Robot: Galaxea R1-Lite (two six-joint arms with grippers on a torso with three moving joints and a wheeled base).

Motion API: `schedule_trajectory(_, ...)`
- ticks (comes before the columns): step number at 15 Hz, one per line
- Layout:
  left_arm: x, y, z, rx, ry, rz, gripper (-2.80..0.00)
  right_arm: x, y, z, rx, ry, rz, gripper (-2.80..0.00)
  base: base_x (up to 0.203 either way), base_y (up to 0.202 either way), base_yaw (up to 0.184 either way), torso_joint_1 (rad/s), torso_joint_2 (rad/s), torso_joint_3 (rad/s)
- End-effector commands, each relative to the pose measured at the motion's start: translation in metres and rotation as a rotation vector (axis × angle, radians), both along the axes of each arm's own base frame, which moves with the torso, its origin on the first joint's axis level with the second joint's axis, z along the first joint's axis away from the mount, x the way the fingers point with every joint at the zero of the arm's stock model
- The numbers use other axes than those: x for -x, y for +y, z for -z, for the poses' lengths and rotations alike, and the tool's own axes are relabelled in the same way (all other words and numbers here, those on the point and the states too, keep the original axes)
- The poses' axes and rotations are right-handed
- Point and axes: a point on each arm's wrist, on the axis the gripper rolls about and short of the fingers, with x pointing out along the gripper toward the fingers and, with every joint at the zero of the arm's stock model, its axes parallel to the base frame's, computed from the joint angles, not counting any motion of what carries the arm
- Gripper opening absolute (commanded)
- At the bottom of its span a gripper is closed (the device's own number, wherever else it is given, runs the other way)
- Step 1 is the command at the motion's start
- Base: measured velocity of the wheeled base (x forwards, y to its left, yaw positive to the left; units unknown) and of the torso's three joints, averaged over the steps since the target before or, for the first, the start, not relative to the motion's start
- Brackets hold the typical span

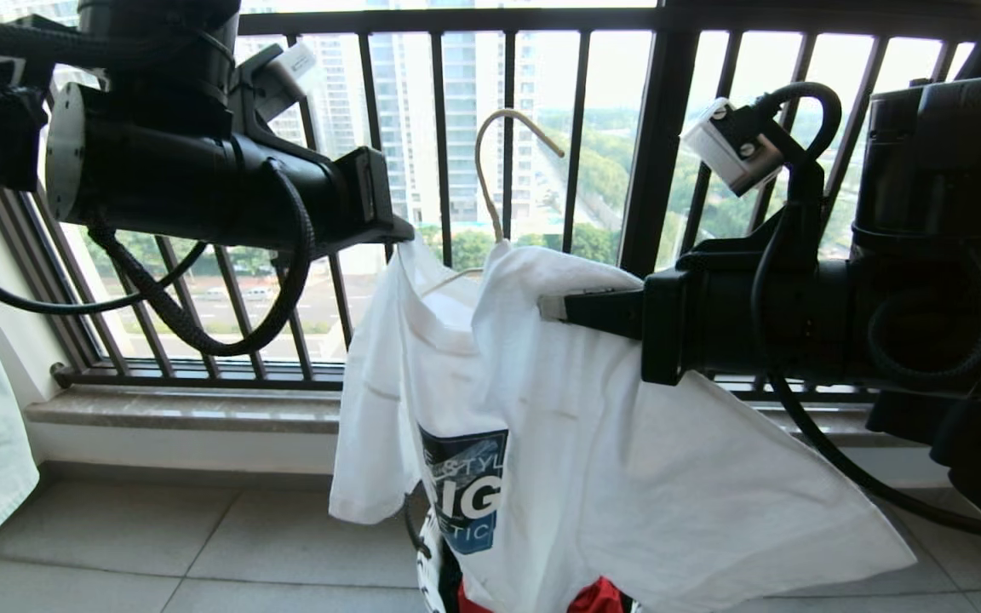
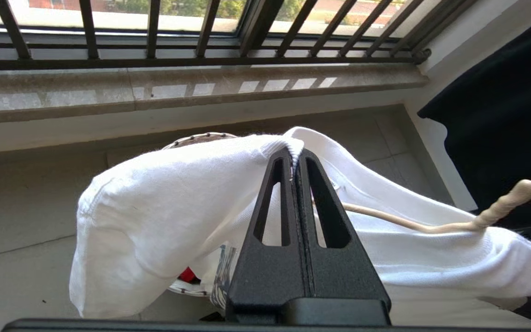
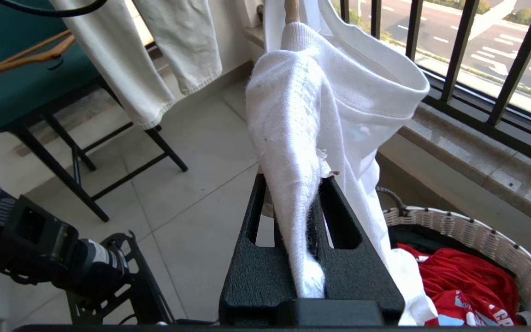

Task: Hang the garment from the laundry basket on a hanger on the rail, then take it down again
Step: Hang the clothes on the clothes rack

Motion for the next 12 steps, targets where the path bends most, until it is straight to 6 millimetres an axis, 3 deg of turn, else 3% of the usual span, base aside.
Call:
schedule_trajectory(1,0.008,-0.017,-0.009,0.001,-0.006,0.065,-2.8,-0.002,-0.002,-0.001,-0.029,0.004,0.011,-2.8,0.0,0.0,0.0,0.0,0.0,0.0)
schedule_trajectory(3,0.016,-0.025,-0.015,-0.001,-0.007,0.101,-2.8,-0.003,-0.004,-0.007,-0.073,-0.005,0.023,-2.8,0.0,0.0,0.0,0.0,0.0,0.0)
schedule_trajectory(12,0.049,-0.026,-0.036,0.006,-0.016,0.177,-2.8,0.003,-0.02,-0.021,-0.189,0.065,-0.09,-2.8,0.0,0.0,0.0,0.0,0.0,0.0)
